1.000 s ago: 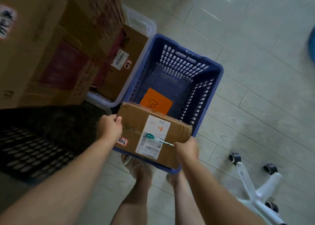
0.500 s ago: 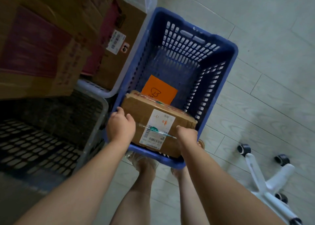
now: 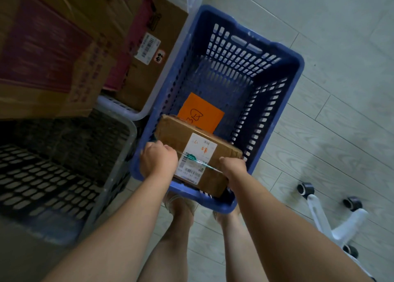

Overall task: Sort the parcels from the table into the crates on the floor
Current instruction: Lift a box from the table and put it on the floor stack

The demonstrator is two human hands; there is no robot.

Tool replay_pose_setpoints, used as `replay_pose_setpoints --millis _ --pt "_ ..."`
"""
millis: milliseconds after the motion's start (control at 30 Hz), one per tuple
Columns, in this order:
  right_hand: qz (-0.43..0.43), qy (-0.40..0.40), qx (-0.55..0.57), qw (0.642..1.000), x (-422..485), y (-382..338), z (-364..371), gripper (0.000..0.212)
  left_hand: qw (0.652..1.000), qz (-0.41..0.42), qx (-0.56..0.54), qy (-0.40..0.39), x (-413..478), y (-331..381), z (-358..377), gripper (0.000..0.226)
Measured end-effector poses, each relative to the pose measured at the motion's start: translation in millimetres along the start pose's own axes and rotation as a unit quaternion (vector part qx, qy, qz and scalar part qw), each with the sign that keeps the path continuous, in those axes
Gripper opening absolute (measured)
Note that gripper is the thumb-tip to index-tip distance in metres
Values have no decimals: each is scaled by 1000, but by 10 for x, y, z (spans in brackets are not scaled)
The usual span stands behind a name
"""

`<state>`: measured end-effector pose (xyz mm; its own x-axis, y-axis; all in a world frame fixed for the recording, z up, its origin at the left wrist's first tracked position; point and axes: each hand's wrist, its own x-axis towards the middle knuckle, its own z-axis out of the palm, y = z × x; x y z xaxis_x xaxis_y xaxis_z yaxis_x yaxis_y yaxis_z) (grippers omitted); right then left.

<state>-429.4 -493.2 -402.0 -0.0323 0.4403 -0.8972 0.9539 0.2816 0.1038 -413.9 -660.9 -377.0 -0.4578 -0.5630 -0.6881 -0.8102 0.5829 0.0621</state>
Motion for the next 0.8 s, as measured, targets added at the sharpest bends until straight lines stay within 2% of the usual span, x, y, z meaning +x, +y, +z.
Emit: replay_pose_setpoints --millis 67,133,200,300,333,400,467,533,600,633,733,800 --pt "-13 -37 -18 999 81 2 31 50 998 -12 -44 -35 21 -55 99 41" --pt "-22 -60 9 998 206 1 58 52 996 -15 -70 -56 72 -123 188 44" --pt "-30 -47 6 998 310 -37 62 55 993 -18 -92 -71 140 -167 256 45" --pt "-58 -31 9 998 427 -106 97 47 989 -26 -122 -82 257 -191 327 46" --pt "-54 -34 -6 998 398 -131 109 44 988 -22 -128 -85 292 -187 342 46" --pt "-64 14 -92 994 341 -165 149 46 988 -2 -127 -91 335 -173 369 46" --pt "-143 81 -165 973 315 -223 174 62 989 19 -122 -86 375 -144 398 46" --pt "-275 113 -214 930 326 -334 202 71 991 44 -104 -71 412 -126 423 46" --pt "-346 54 -292 890 417 -438 230 69 991 99 -80 -47 459 -134 453 45" --pt "-340 20 -327 882 463 -491 246 66 988 137 -65 -35 489 -139 459 46" --pt "-317 -26 -370 873 668 -567 284 57 972 233 -7 -31 667 -122 484 52" --pt "-327 -59 -352 875 786 -546 265 54 957 278 64 -48 801 -89 502 60"
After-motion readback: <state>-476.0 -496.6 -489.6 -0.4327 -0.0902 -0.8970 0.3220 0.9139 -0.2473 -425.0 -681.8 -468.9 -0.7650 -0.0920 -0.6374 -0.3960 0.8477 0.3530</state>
